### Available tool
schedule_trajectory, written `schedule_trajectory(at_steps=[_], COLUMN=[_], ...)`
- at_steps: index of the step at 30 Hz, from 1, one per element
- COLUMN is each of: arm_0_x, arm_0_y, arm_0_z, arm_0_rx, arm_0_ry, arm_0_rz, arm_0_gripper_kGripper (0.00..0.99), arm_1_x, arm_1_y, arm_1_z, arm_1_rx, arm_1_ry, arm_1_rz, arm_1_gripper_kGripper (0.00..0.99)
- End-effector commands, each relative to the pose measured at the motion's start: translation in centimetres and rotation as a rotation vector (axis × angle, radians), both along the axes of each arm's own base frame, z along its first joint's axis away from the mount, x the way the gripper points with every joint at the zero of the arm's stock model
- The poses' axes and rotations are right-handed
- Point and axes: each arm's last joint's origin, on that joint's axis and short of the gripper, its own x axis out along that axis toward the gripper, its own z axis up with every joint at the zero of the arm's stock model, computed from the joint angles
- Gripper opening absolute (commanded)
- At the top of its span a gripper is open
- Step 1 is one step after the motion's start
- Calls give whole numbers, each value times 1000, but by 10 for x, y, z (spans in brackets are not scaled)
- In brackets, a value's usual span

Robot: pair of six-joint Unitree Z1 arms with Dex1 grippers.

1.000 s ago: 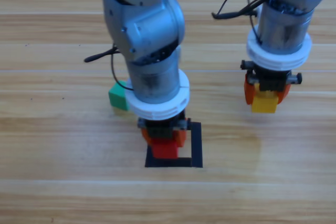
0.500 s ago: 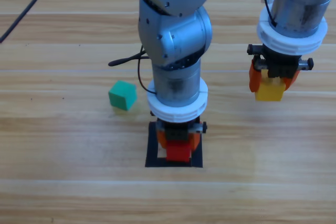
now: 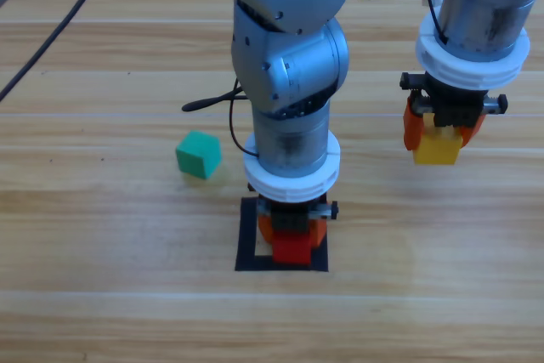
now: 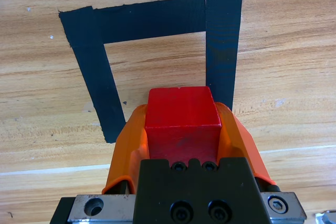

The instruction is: Stack the blocks in the rectangular block: red at the bottom, yellow in the middle, green on top

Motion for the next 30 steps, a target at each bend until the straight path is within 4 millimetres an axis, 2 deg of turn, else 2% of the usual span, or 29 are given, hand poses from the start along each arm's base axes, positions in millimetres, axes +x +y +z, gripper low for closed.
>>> schedule_trajectory(at_steps=[1, 20, 30], arm_0_x=[2, 15, 18], arm_0_y=[-1, 8, 5], arm_0_z=[-27, -25, -33], arm_0_rx=[57, 51, 55], arm_0_ry=[37, 31, 37], arm_0_rz=[6, 32, 38], arm_0_gripper_kGripper=[0, 0, 2], arm_1_x=[-6, -4, -4], arm_1_y=[-1, 1, 1], arm_1_z=[-7, -11, -11], arm_1_rx=[-15, -19, -18], arm_1_ry=[39, 44, 43], arm_1_rz=[15, 26, 30], arm_1_gripper_kGripper=[0, 0, 0])
